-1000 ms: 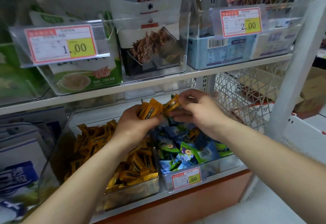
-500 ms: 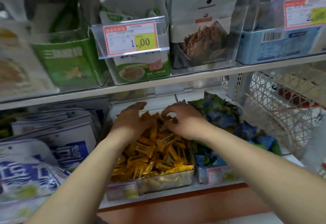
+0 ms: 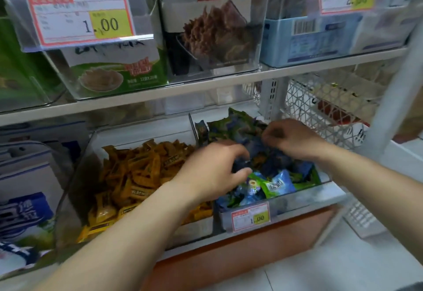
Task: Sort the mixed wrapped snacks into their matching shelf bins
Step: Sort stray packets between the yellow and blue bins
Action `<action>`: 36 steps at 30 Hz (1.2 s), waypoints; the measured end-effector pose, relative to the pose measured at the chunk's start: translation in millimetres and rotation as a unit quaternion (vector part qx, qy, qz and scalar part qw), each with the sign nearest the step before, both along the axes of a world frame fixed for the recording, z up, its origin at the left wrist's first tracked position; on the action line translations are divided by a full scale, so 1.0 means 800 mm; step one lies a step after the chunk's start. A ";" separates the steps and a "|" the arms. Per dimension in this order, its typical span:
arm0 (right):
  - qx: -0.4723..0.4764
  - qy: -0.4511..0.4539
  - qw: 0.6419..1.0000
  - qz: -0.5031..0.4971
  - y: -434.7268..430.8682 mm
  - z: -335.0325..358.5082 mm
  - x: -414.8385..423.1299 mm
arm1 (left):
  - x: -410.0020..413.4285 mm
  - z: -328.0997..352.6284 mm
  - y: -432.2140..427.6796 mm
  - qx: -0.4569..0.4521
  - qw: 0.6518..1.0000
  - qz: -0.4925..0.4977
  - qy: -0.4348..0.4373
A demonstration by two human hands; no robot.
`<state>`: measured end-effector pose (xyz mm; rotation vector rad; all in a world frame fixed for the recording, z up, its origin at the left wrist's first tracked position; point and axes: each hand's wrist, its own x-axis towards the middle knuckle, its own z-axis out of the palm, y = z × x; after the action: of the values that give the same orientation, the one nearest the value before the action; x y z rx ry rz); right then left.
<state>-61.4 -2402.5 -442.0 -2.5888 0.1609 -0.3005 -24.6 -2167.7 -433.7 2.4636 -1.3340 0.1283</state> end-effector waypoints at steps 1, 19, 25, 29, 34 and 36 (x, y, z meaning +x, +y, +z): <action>-0.022 0.036 0.999 0.013 -0.002 -0.003 0.000 | 0.000 -0.005 -0.009 0.026 1.000 0.002 -0.002; 0.028 0.164 0.986 0.025 0.014 -0.040 0.026 | 0.022 -0.014 -0.034 0.185 0.982 -0.024 -0.037; 0.055 0.072 0.996 0.000 0.004 -0.020 0.013 | 0.020 -0.015 -0.032 0.156 0.987 -0.025 -0.041; 0.069 0.067 0.995 -0.001 -0.008 0.001 -0.004 | 0.020 -0.013 -0.032 0.163 0.986 -0.016 -0.023; 0.178 -0.003 0.983 -0.038 -0.016 0.021 -0.015 | 0.017 -0.011 -0.035 0.131 0.991 0.024 0.011; 0.224 -0.003 0.974 -0.042 -0.013 0.024 -0.017 | 0.016 -0.012 -0.040 0.088 0.995 0.050 0.026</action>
<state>-75.2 -2413.2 -422.7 -2.1370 0.3009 -0.2664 -11.6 -2199.5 -443.0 2.6613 -1.2484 -0.0310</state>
